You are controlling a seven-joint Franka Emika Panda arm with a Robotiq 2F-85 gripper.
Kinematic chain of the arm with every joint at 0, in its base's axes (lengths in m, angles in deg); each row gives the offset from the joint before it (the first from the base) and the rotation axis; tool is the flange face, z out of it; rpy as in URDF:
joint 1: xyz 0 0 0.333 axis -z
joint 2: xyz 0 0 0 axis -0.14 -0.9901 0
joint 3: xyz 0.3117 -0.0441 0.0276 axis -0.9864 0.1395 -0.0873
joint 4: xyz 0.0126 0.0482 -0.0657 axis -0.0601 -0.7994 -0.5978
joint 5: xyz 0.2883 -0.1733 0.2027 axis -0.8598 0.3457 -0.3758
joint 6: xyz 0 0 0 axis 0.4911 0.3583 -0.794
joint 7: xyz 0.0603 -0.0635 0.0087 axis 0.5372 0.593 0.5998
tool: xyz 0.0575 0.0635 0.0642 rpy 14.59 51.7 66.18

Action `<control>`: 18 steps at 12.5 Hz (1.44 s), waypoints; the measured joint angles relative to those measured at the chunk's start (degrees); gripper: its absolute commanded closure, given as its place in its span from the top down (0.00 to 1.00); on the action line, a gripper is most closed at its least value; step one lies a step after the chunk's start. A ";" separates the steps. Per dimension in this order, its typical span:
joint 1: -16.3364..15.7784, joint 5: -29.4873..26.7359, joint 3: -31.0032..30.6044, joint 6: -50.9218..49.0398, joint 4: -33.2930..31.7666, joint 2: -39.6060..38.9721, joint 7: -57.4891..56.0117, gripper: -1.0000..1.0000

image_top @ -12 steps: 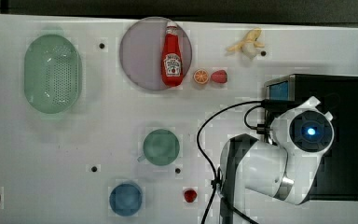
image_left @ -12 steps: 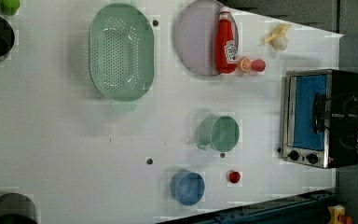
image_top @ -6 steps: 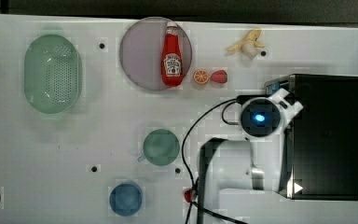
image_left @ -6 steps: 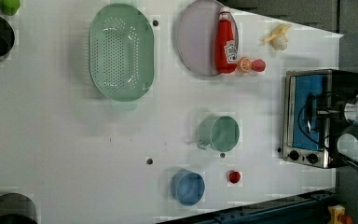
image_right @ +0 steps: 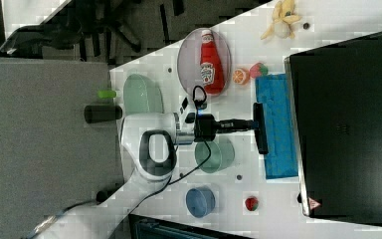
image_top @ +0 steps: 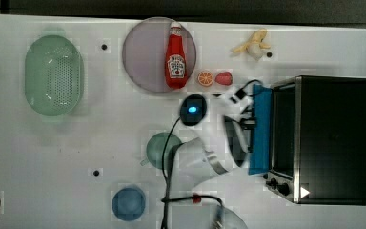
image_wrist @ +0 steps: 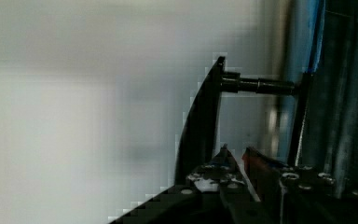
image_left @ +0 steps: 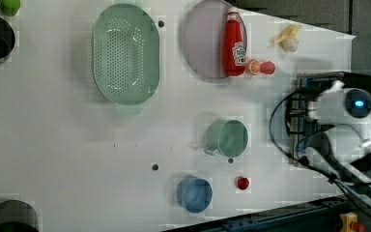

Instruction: Flap open oven.

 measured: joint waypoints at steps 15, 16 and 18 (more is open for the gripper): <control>-9.55 -16.31 0.07 -4.48 6.38 -1.64 16.88 0.17; -9.60 -19.72 0.57 -4.70 6.49 2.36 16.92 0.17; -9.27 -26.02 1.51 -5.12 7.05 10.26 16.95 0.17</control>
